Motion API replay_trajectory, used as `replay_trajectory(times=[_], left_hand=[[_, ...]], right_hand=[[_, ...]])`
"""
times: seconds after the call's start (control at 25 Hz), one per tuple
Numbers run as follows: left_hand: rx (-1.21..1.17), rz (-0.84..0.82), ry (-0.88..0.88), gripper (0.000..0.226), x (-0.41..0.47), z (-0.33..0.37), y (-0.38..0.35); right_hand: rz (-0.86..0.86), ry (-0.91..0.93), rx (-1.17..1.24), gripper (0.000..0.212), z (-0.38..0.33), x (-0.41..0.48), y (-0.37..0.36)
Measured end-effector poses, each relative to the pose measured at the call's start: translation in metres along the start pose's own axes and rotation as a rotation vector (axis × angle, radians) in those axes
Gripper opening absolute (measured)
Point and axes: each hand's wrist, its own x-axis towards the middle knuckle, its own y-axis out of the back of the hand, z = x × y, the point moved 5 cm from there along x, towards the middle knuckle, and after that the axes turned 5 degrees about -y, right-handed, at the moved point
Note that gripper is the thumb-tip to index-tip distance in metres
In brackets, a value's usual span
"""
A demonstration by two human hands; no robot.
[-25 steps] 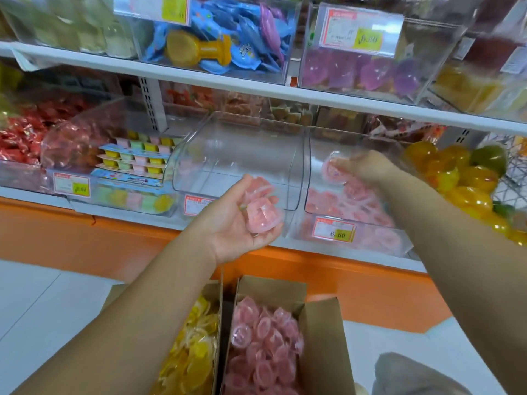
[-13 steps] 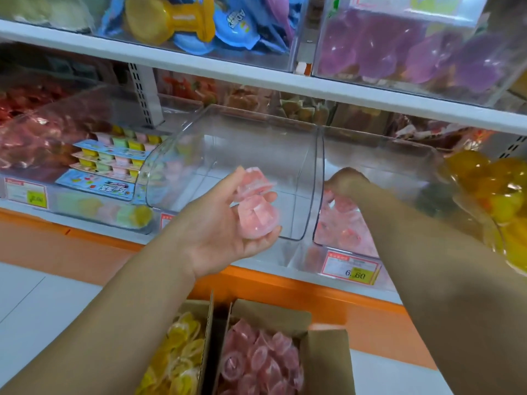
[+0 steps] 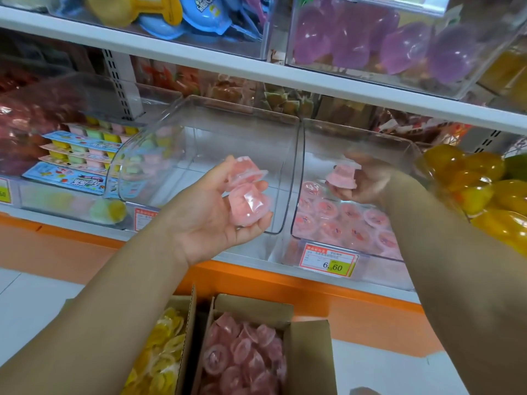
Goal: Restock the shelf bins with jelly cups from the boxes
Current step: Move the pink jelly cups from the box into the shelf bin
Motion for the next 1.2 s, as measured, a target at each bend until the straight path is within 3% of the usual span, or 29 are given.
replay_trajectory(times=[0.2,0.32,0.44,0.6,0.68,0.76,0.84,0.92,1.0,1.08,1.2], left_hand=[[-0.013,0.009,0.011,0.046,0.000,-0.002,0.001],[-0.019,0.015,0.015,0.047,0.000,-0.002,0.002],[-0.009,0.013,0.019,0.052,0.002,-0.003,0.001],[-0.017,0.018,0.015,0.054,0.003,-0.004,-0.001],[-0.010,0.017,0.016,0.054,0.003,-0.005,-0.001],[-0.004,0.017,0.017,0.053,0.002,-0.005,0.000],[-0.005,0.018,0.019,0.053,0.002,-0.004,0.001],[-0.015,0.016,0.022,0.054,0.003,-0.004,0.000],[-0.018,0.016,0.021,0.056,0.004,-0.004,0.001],[-0.012,0.016,0.021,0.056,0.003,-0.004,0.002],[-0.004,0.014,0.019,0.055,0.003,-0.005,0.000]], right_hand=[[0.049,0.093,-0.127,0.005,0.010,0.011,-0.002],[0.135,0.234,-0.277,0.006,0.008,0.008,-0.013],[0.229,0.327,-0.725,0.004,0.002,-0.013,-0.024],[0.443,0.365,-1.578,0.046,0.000,-0.005,-0.036],[0.488,0.331,-1.771,0.057,0.009,0.006,-0.039],[0.477,0.319,-1.722,0.055,0.016,0.015,-0.043],[0.397,0.349,-1.477,0.042,0.019,0.021,-0.047],[0.359,0.348,-1.344,0.049,0.022,0.016,-0.049],[0.386,0.404,-1.415,0.053,0.016,-0.003,-0.050],[0.386,0.495,-1.433,0.044,0.005,-0.026,-0.049],[0.120,0.332,-1.442,0.025,0.015,-0.062,-0.054]])
